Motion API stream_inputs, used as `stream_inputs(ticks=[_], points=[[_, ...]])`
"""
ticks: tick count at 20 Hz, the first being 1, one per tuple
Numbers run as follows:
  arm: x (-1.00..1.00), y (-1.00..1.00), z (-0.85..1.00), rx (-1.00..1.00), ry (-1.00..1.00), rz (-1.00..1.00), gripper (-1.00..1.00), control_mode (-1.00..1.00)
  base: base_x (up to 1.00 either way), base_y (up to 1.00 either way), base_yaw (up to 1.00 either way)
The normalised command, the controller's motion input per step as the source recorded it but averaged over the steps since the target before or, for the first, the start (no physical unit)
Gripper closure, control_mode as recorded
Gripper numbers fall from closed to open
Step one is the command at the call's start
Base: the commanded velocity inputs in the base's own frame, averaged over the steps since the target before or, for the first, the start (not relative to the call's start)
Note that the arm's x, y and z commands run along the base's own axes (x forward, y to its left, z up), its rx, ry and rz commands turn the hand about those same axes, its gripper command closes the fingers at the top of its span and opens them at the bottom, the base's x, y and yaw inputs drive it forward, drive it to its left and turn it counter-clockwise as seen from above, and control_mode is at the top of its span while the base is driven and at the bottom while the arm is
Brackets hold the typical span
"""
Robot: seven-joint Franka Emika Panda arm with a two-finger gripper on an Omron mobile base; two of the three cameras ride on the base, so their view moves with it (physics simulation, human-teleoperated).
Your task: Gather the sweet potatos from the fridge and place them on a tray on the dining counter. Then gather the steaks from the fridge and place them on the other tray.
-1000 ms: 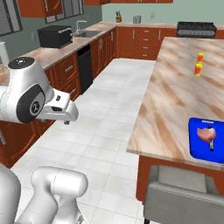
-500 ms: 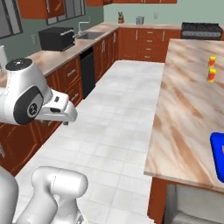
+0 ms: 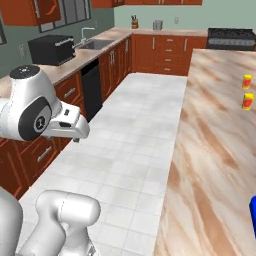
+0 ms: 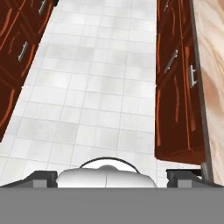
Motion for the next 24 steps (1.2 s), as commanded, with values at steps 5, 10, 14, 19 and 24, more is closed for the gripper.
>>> stream_inputs(ticks=[5,10,14,19,24], points=[[0.00,0.00,0.00,0.00,0.00,0.00,-1.00,1.00,0.71,0.27,-0.03],[0.00,0.00,0.00,0.00,0.00,0.00,-1.00,1.00,0.62,0.46,-0.08],[0.00,0.00,0.00,0.00,0.00,0.00,-1.00,1.00,0.59,0.48,-0.08],[0.00,0.00,0.00,0.00,0.00,0.00,-1.00,1.00,0.62,0.44,-0.07],[0.00,0.00,0.00,0.00,0.00,0.00,-1.00,1.00,0.54,0.51,-0.09]])
